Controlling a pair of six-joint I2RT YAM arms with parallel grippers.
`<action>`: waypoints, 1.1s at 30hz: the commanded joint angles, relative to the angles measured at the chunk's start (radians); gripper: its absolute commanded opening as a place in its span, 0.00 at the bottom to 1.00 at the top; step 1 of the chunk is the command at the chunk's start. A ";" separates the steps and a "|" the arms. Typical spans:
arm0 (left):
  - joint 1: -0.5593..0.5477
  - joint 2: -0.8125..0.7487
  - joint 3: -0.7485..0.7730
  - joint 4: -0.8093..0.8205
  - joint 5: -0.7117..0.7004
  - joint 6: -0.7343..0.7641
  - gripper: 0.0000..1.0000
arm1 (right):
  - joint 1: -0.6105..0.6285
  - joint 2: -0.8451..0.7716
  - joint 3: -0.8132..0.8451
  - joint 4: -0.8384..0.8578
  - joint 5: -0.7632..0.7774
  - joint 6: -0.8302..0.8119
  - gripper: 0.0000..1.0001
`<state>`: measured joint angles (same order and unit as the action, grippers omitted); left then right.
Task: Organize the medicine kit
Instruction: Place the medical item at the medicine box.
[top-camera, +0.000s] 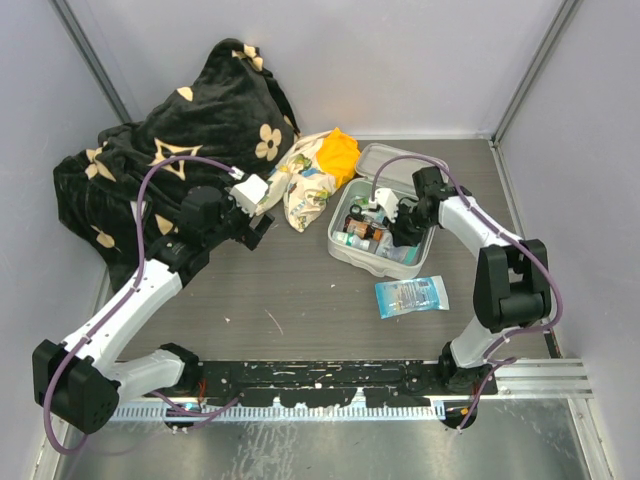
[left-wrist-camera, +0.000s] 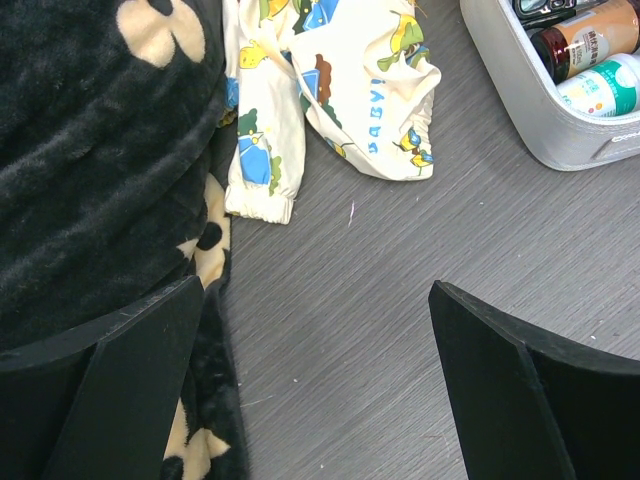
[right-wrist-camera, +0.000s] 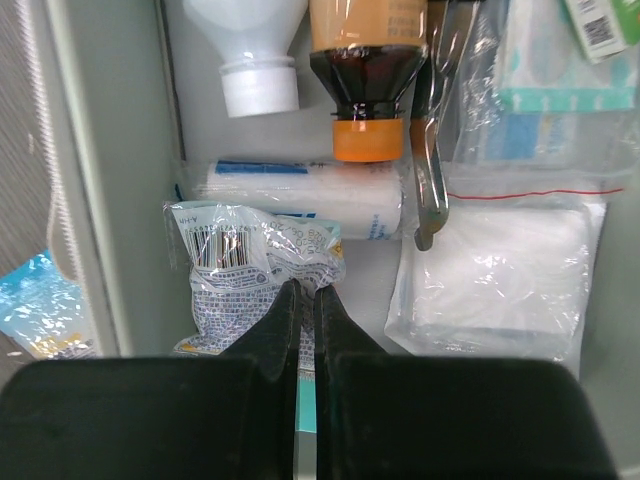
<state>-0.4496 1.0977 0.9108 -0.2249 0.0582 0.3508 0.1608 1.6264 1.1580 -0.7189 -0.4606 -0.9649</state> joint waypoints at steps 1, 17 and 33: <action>0.006 -0.024 0.011 0.042 0.013 -0.003 0.98 | -0.001 0.029 0.041 0.029 0.064 -0.069 0.01; 0.005 -0.015 0.007 0.048 0.010 0.000 0.98 | -0.031 0.119 0.036 0.034 0.120 -0.127 0.04; 0.006 -0.014 0.007 0.048 0.011 0.002 0.98 | -0.030 0.133 -0.017 0.053 0.102 -0.093 0.25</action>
<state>-0.4496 1.0977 0.9108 -0.2249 0.0578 0.3515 0.1307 1.7615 1.1450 -0.6636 -0.3614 -1.0653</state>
